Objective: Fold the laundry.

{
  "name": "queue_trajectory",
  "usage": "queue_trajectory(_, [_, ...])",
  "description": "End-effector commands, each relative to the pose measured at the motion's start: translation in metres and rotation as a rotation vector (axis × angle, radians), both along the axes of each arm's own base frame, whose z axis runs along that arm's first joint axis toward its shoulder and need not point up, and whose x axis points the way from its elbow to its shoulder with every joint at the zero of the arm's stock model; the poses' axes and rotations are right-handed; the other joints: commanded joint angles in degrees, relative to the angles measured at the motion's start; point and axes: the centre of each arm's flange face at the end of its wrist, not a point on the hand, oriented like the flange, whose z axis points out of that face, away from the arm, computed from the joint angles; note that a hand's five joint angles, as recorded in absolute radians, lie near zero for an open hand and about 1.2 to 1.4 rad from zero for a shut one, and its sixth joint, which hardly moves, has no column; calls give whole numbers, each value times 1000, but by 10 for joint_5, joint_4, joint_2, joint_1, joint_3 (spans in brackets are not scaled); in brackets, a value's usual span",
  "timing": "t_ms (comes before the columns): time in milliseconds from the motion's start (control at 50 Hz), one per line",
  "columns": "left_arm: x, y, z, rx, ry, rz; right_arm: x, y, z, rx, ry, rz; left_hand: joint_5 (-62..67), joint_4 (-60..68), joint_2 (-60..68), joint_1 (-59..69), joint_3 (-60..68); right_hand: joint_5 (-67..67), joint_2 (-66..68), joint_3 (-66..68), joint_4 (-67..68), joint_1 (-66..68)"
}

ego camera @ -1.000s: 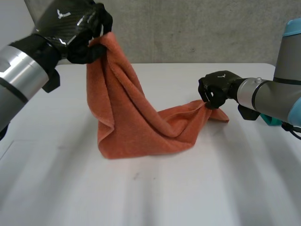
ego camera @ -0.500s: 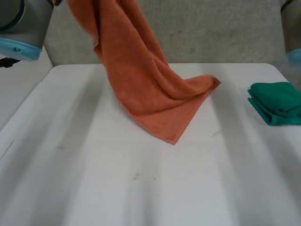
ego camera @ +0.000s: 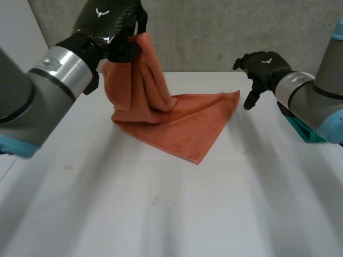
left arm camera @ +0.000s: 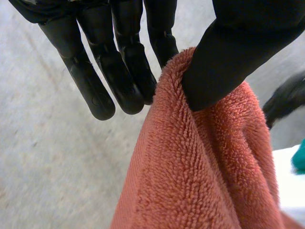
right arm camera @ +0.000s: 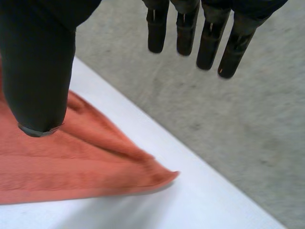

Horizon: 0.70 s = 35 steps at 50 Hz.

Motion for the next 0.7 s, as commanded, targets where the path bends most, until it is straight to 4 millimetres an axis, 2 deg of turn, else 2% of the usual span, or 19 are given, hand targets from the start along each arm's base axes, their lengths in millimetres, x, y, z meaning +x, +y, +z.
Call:
queue_trajectory(20, [17, 55, 34, -89, 18, -65, 13, -12, -19, 94, -5, 109, 139, 111, 113, 158, 115, -65, -73, -68, -68, -47])
queue_trajectory(140, [28, 84, 56, -155, 44, -81, 24, -25, -36, 96, -14, 148, 139, 111, 113, 158, 115, -65, -73, -68, -68, -47])
queue_trajectory(260, [34, 105, 66, -189, 45, -118, 36, -33, -60, 115, -24, 215, 139, 111, 113, 158, 115, -65, -73, -68, -68, -47])
queue_trajectory(360, [39, 118, 77, -225, 56, -128, 61, -20, -84, 147, -23, 304, 139, 111, 113, 158, 115, -65, -73, -68, -68, -47])
queue_trajectory(420, [41, 122, 81, -242, 61, -129, 65, -19, -95, 161, -18, 313, 139, 111, 113, 158, 115, -65, -73, -68, -68, -47])
queue_trajectory(500, [43, 126, 88, -267, 71, -126, 73, -6, -119, 242, 1, 353, 139, 111, 113, 158, 115, -65, -73, -68, -68, -47])
queue_trajectory(520, [43, 124, 87, -263, 69, -124, 75, -1, -126, 271, 14, 366, 139, 111, 113, 158, 115, 22, 14, 20, 19, 40])
queue_trajectory(600, [43, 119, 87, -260, 68, -115, 76, 3, -125, 292, 13, 386, 139, 111, 113, 158, 115, 205, 197, 202, 201, 223])
queue_trajectory(660, [43, 117, 85, -255, 64, -112, 78, 7, -120, 302, 2, 424, 139, 111, 113, 158, 115, 208, 200, 206, 205, 227])
queue_trajectory(700, [41, 114, 85, -253, 63, -112, 79, 15, -109, 319, -12, 481, 139, 111, 113, 158, 115, 188, 180, 186, 185, 206])
